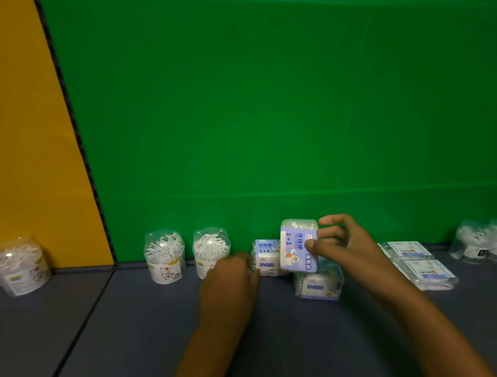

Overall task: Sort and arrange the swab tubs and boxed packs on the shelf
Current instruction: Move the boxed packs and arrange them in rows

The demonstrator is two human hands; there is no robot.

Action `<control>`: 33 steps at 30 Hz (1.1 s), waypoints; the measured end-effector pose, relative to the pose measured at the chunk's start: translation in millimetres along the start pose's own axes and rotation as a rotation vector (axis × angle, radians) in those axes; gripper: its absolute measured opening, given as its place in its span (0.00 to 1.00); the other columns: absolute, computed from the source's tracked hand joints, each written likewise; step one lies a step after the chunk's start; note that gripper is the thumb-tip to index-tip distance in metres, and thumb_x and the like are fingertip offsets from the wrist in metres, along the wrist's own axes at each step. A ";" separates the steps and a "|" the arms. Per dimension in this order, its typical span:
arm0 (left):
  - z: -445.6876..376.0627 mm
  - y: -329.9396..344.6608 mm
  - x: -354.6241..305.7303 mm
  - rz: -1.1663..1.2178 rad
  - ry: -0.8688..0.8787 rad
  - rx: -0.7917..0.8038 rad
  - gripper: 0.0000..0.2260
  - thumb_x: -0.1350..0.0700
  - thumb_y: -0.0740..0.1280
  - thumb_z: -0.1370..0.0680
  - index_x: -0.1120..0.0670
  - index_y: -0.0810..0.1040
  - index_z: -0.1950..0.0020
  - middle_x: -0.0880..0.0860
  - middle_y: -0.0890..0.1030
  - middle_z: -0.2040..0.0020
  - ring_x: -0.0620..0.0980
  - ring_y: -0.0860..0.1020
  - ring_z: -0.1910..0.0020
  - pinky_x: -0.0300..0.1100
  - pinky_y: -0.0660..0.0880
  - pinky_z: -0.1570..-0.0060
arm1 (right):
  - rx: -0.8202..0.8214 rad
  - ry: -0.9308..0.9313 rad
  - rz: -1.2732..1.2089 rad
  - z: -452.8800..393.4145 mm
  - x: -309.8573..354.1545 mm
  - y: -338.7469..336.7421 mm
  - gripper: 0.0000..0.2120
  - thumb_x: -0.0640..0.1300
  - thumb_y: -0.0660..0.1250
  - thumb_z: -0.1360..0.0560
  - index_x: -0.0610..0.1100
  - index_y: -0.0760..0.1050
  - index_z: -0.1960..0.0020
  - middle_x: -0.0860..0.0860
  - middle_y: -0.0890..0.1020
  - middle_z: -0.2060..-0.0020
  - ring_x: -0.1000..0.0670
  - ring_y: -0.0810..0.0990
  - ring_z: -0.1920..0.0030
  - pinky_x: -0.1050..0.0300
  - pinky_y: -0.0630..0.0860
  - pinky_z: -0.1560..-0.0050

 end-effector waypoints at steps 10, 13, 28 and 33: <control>7.1 -63.7 50.3 -0.148 0.115 -0.116 0.10 0.51 0.63 0.22 0.47 0.77 0.42 0.48 0.79 0.46 0.49 0.77 0.49 0.44 0.76 0.56 | 0.378 -0.177 0.590 -10.5 11.3 55.1 0.11 0.49 0.72 0.26 0.52 0.79 0.43 0.59 0.82 0.50 0.62 0.79 0.50 0.67 0.73 0.48; 11.4 -65.5 58.2 -0.201 0.119 -0.110 0.10 0.51 0.64 0.23 0.47 0.77 0.42 0.48 0.78 0.45 0.49 0.76 0.48 0.43 0.76 0.55 | 0.429 -0.197 0.753 -10.0 2.0 63.6 0.15 0.52 0.69 0.23 0.52 0.78 0.38 0.58 0.80 0.44 0.60 0.77 0.45 0.68 0.70 0.46; 29.6 -78.6 55.1 -0.287 0.054 -0.105 0.11 0.49 0.64 0.24 0.47 0.77 0.42 0.48 0.78 0.45 0.49 0.77 0.50 0.42 0.74 0.57 | 0.262 -0.349 1.008 -13.1 3.7 64.7 0.12 0.47 0.65 0.21 0.49 0.76 0.39 0.51 0.76 0.42 0.50 0.74 0.40 0.55 0.72 0.44; 49.1 -93.6 43.7 -0.306 0.003 -0.132 0.12 0.49 0.65 0.23 0.48 0.76 0.40 0.49 0.78 0.43 0.50 0.77 0.48 0.42 0.75 0.56 | 0.214 -0.428 1.055 4.7 18.7 57.5 0.16 0.53 0.61 0.20 0.51 0.70 0.34 0.53 0.74 0.38 0.51 0.71 0.37 0.53 0.72 0.43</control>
Point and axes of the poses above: each hand's wrist, its own z-axis away from the middle knuckle, its own y-axis out of the palm, x = y × z, the point moved 2 cm from there along -z, towards the middle knuckle
